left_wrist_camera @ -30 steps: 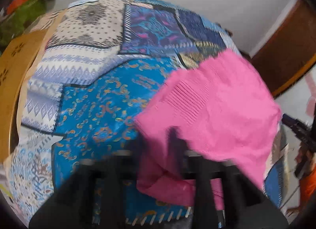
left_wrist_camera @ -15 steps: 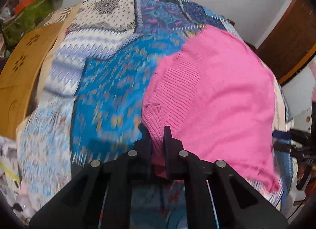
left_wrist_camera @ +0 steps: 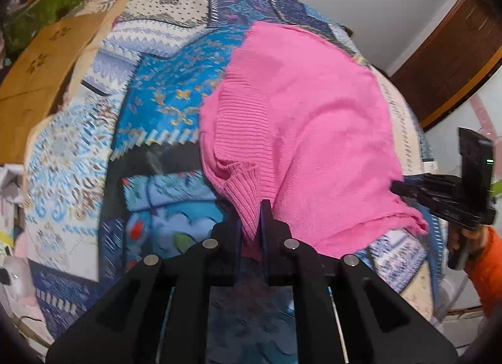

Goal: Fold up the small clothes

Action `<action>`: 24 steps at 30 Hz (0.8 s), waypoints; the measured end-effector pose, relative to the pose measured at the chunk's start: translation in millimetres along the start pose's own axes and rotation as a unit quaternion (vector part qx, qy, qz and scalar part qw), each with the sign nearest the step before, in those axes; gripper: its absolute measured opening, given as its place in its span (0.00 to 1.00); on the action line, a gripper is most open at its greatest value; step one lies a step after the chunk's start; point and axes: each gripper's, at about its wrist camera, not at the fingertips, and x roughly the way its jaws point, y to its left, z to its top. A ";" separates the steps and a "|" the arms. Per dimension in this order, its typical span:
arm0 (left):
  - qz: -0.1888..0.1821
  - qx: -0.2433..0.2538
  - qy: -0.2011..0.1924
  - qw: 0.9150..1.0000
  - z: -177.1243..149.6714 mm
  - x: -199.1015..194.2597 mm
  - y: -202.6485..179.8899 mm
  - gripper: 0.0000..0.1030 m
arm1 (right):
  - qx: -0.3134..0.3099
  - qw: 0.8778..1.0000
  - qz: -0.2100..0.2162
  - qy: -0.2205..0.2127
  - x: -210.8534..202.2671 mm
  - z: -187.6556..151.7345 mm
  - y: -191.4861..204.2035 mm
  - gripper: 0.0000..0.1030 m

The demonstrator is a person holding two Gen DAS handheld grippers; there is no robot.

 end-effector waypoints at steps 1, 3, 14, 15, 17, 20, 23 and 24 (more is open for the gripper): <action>-0.006 0.002 0.000 1.000 -2.0 -2.0 -3.3 0.09 | -0.006 1.000 -0.011 0.002 -1.3 -1.4 -2.3 0.05; -0.013 0.017 -0.003 1.000 -6.3 -5.4 -16.8 0.12 | -0.012 0.999 -0.031 0.006 -3.0 -3.0 -9.8 0.05; 0.088 0.068 -0.034 0.993 -18.2 -25.7 -45.1 0.35 | 0.023 0.995 -0.095 -0.024 -54.2 -19.7 -34.0 0.06; 0.094 0.068 -0.039 0.993 -19.8 -32.4 -43.9 0.35 | 0.022 0.995 -0.093 -0.030 -60.0 -21.3 -31.9 0.06; 0.097 0.070 -0.049 0.992 -20.6 -42.9 -42.8 0.35 | 0.017 0.995 -0.090 -0.051 -81.6 -24.8 -23.1 0.13; 0.097 0.074 -0.067 0.990 -25.3 -60.0 -44.9 0.40 | 0.000 0.992 -0.090 -0.084 -106.6 -31.5 -6.8 0.34; 0.101 0.084 -0.085 0.988 -30.8 -74.5 -53.9 0.46 | -0.027 0.989 -0.094 -0.110 -123.8 -37.3 16.6 0.42; 0.102 0.090 -0.090 0.987 -32.9 -78.2 -57.1 0.48 | -0.030 0.989 -0.091 -0.113 -125.3 -38.8 20.9 0.46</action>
